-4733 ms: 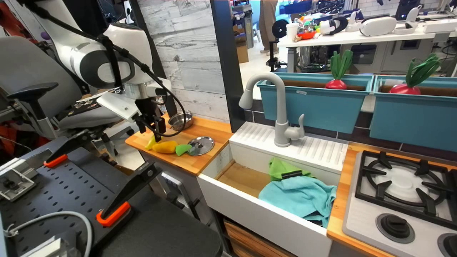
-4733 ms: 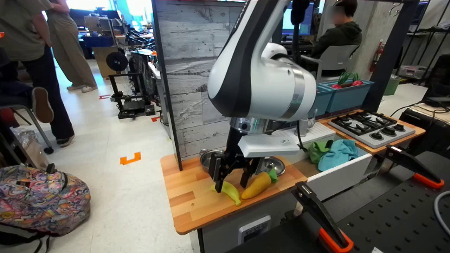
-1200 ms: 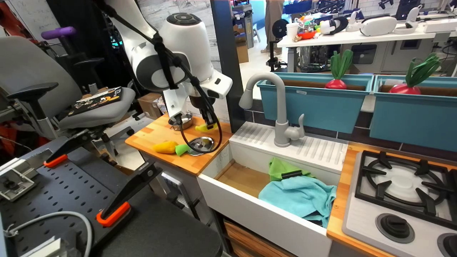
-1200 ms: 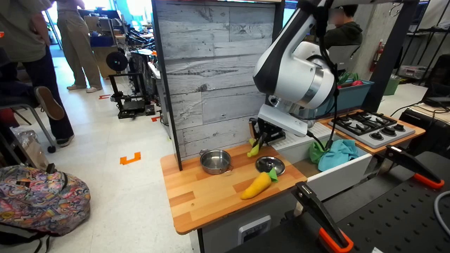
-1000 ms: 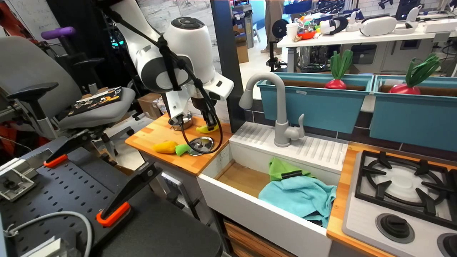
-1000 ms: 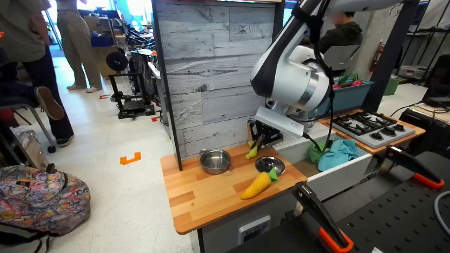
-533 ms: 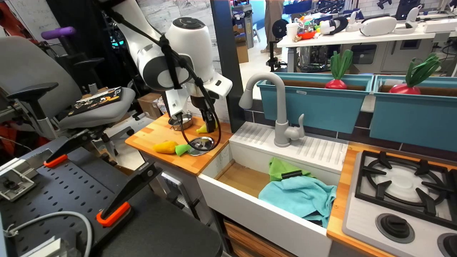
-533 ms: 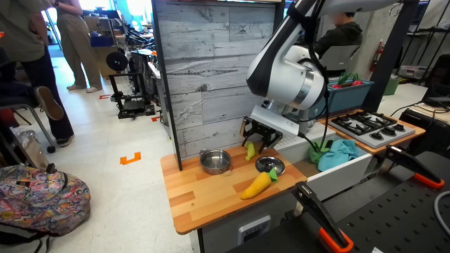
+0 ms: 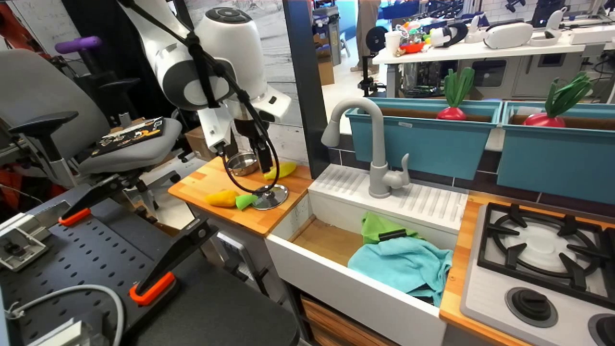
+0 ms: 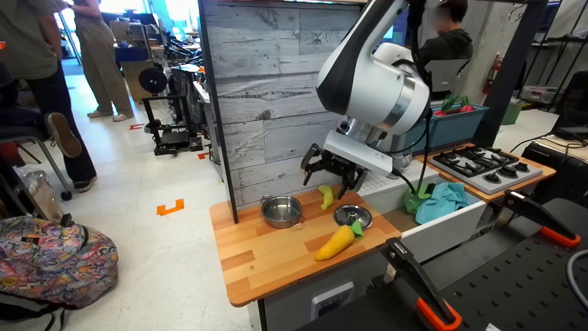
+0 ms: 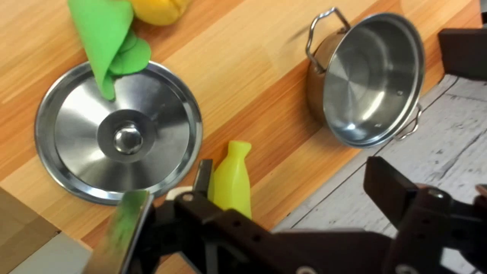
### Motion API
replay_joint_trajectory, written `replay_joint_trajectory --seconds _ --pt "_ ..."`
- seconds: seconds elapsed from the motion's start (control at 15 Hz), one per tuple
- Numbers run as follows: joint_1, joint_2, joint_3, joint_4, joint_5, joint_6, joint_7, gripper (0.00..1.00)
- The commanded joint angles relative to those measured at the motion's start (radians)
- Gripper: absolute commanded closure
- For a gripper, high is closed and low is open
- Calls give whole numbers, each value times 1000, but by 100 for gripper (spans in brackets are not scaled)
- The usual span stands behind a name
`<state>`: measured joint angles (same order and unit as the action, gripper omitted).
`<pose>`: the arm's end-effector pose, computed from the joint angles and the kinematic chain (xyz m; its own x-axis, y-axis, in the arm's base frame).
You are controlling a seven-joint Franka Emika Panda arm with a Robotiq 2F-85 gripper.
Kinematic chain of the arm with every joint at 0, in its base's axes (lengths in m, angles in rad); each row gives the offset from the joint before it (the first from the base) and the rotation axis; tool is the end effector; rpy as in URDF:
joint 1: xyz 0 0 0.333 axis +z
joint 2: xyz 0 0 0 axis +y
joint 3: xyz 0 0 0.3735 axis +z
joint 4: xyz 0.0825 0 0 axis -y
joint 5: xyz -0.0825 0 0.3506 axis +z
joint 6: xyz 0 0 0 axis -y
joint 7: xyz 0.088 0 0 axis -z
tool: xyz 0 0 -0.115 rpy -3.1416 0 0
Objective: Move the toy banana closer to the grey wall
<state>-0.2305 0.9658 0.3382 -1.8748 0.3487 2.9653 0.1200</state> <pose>0.6431 0.0258 0.0838 0.8712 -0.4909 -0.0079 -0.4597 -0.8099 -0.3642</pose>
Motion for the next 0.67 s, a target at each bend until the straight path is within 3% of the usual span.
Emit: replay_joint_trajectory --seconds 0.0,0.27,0.33,0.6 --pt "-17 -168 31 -221 13 17 -37 0" --pt "2 -291 36 -373 7 -22 -40 0" --pt "10 -205 29 -275 14 -5 -32 0" --pt "16 -267 28 -352 16 -7 -33 0"
